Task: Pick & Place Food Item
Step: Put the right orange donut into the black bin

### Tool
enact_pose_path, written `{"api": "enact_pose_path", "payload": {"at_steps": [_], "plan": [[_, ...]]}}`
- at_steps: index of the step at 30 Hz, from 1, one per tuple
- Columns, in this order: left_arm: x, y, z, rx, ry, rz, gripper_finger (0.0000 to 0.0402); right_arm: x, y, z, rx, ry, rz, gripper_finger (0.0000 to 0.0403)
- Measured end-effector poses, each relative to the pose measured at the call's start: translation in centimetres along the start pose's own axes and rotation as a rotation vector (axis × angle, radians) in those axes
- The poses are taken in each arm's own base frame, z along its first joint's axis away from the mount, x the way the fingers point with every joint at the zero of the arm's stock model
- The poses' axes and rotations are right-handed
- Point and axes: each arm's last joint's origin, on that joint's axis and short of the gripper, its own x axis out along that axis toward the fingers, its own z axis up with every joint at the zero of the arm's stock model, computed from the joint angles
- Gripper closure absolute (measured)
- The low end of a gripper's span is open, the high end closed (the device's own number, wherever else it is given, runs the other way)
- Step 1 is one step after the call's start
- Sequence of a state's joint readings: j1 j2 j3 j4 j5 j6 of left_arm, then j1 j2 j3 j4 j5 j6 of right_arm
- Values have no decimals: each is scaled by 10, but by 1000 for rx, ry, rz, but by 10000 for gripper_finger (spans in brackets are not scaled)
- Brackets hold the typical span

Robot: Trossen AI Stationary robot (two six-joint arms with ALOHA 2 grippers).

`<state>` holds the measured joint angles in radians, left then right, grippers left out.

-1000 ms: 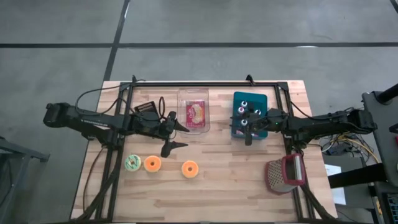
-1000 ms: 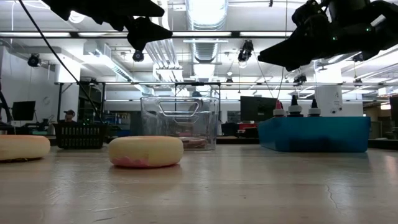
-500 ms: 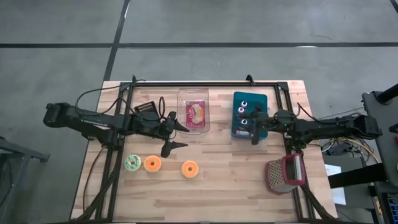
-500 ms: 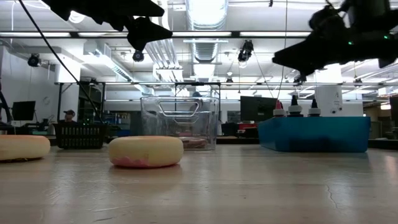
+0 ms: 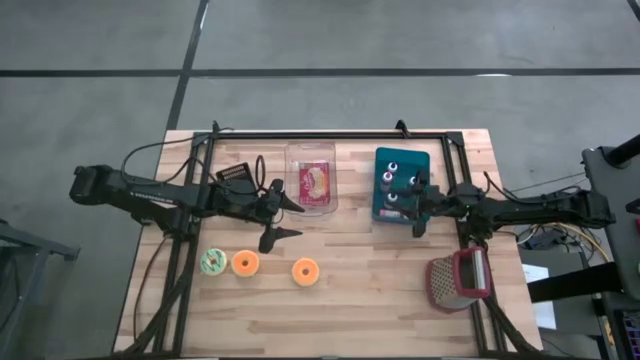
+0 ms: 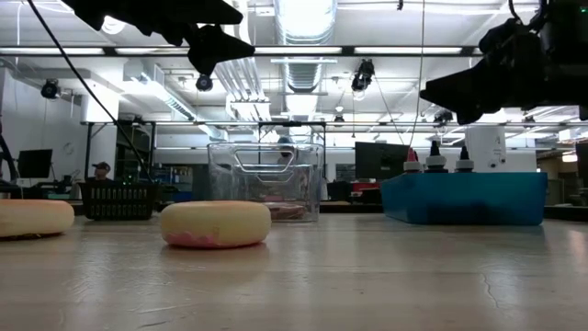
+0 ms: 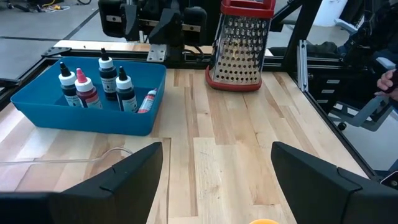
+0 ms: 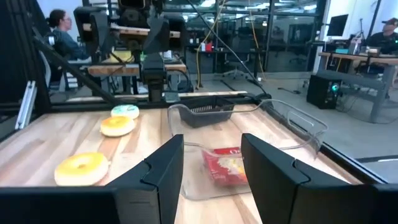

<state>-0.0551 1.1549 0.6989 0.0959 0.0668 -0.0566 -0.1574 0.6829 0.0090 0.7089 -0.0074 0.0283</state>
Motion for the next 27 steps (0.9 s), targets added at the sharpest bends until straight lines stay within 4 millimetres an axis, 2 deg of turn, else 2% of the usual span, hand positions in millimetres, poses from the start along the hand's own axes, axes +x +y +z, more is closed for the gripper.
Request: {"api": "enact_pose_path", "payload": {"at_steps": [4, 11, 22, 27], "plan": [[0, 0, 0, 0, 0, 0, 97, -1, 0, 2, -25, -19, 0, 248], [0, 0, 0, 0, 0, 0, 97, -4, 0, 6, 65, -42, 3, 248], [0, 0, 0, 0, 0, 3, 97, -15, 0, 8, -5, -36, -2, 248], [0, 0, 0, 0, 0, 3, 97, -21, -1, 8, -4, -24, -60, 251]]}}
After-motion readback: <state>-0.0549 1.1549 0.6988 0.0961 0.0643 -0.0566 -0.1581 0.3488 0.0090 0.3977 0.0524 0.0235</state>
